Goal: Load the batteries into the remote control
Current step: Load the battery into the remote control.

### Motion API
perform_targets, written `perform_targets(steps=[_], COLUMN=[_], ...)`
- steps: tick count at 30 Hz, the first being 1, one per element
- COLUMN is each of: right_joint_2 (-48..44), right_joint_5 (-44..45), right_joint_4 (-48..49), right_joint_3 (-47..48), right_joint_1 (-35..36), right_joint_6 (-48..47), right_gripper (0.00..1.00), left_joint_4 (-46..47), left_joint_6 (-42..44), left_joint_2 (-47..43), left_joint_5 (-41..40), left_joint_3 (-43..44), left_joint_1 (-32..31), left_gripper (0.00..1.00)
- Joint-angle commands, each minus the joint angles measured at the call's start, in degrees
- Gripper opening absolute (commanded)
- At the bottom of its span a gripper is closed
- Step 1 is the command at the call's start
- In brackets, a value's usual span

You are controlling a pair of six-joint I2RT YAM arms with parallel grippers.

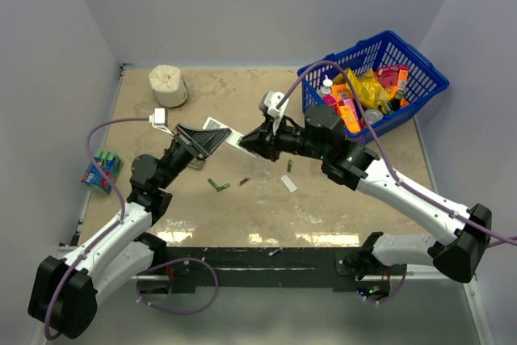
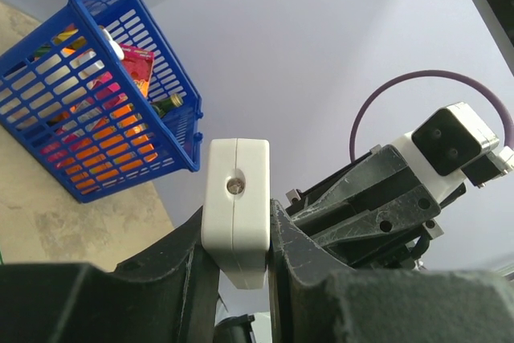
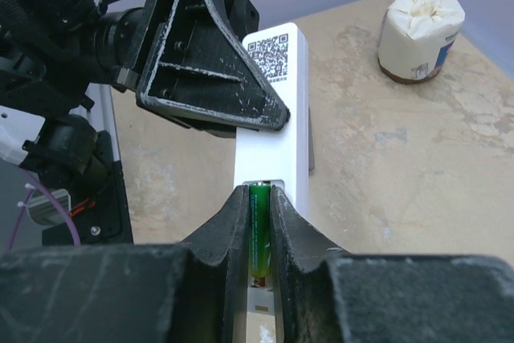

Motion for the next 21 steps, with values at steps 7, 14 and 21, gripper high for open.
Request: perform_targets(steps=[7, 14, 21], right_joint_2=[-0.65, -1.44, -1.88], right_joint_5=[-2.29, -3.17, -3.61], right_joint_4=[5.99, 4.76, 4.85], right_joint_3=[0.09, -1.04, -2.36], right_joint_1=[-0.43, -0.43, -0.52], right_joint_6=[1.29, 1.73, 3.04], right_gripper=[0.01, 0.01, 0.01], left_joint_4=[3.97, 3.44, 3.7], left_joint_6=[-0.38, -0.29, -0.29], left_joint_2=[-0.63, -1.24, -1.94], left_joint_5=[0.23, -1.27, -2.32], left_joint_3=[3.34, 3.17, 2.81], left_joint_1=[0.13, 0.13, 0.13], left_gripper=[0.0, 0.0, 0.0])
